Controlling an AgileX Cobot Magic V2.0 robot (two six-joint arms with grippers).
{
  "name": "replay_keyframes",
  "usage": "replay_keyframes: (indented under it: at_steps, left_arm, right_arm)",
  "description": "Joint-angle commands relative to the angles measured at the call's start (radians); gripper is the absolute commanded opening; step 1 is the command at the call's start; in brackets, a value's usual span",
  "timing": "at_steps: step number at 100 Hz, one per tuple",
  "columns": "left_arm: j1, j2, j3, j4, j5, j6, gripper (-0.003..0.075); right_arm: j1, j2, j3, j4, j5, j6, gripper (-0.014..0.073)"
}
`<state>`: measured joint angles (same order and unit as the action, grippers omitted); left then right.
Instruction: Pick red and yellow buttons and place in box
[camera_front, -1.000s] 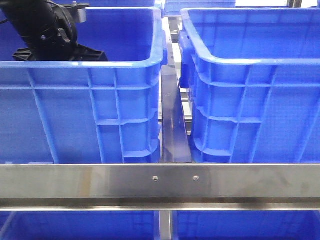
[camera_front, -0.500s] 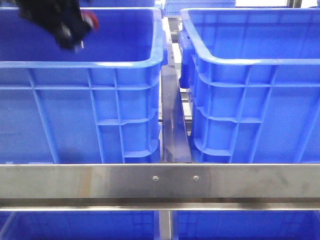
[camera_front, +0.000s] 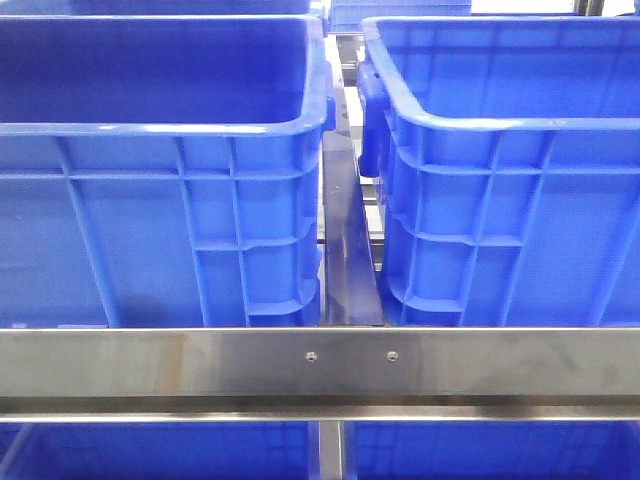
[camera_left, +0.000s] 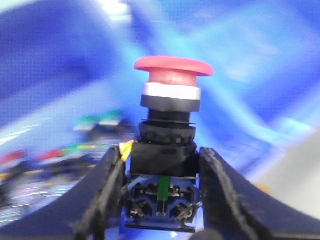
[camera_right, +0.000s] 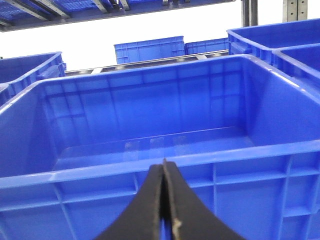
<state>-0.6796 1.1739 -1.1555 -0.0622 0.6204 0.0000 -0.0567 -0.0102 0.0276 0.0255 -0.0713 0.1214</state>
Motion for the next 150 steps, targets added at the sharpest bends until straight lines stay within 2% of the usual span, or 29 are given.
replay_keyframes:
  at_steps: [1, 20, 30, 37, 50, 75, 82, 99, 108, 113, 125, 132, 138, 150]
  left_arm:
    - [-0.065, -0.044, -0.008, -0.005, -0.077, 0.000, -0.0019]
    - [-0.123, -0.035, -0.005, -0.005, -0.081, 0.000, -0.0019]
    - [-0.125, -0.032, -0.005, -0.005, -0.083, 0.000, -0.0019]
    - [-0.125, -0.032, -0.005, -0.005, -0.083, 0.000, -0.0019]
    - [-0.125, -0.032, -0.005, -0.005, -0.083, 0.000, -0.0019]
    - [-0.125, -0.032, -0.005, -0.005, -0.085, 0.000, -0.0019]
    - [-0.125, -0.032, -0.005, -0.005, -0.085, 0.000, -0.0019]
    - [-0.125, -0.032, -0.005, -0.005, -0.085, 0.000, -0.0019]
    - [-0.125, -0.032, -0.005, -0.005, -0.085, 0.000, -0.0019]
    - [-0.125, -0.032, -0.005, -0.005, -0.085, 0.000, -0.0019]
    - [-0.125, -0.032, -0.005, -0.005, -0.085, 0.000, -0.0019]
    - [-0.125, -0.032, -0.005, -0.005, -0.085, 0.000, -0.0019]
    - [-0.125, -0.032, -0.005, -0.005, -0.085, 0.000, -0.0019]
    - [-0.125, -0.032, -0.005, -0.005, -0.085, 0.000, -0.0019]
  right_arm:
    - [0.001, -0.025, -0.020, -0.011, -0.084, 0.000, -0.0068]
    - [0.001, -0.025, -0.026, -0.011, -0.146, 0.000, -0.0068]
    - [0.001, -0.025, -0.082, -0.009, -0.107, 0.016, -0.0068]
    - [0.001, -0.017, -0.156, -0.002, -0.021, 0.049, -0.0068]
    - [0.001, 0.046, -0.355, 0.011, 0.247, 0.075, -0.0068]
    - [0.001, 0.353, -0.805, 0.033, 0.756, 0.074, -0.0068]
    - [0.001, 0.427, -0.884, 0.055, 0.840, 0.074, -0.0068]
    - [0.001, 0.539, -0.935, 0.086, 0.868, 0.071, -0.0058]
    - [0.001, 0.578, -0.935, 0.126, 0.883, 0.071, 0.0026]
    - [0.001, 0.593, -0.935, 0.165, 0.886, 0.071, 0.0115]
    - [0.001, 0.613, -0.935, 0.276, 0.878, 0.071, 0.0401]
    - [0.001, 0.621, -0.935, 0.350, 0.871, 0.059, 0.0517]
    - [0.001, 0.634, -0.935, 0.437, 0.865, 0.002, 0.0555]
    - [0.001, 0.680, -0.935, 0.680, 0.865, -0.185, 0.0551]
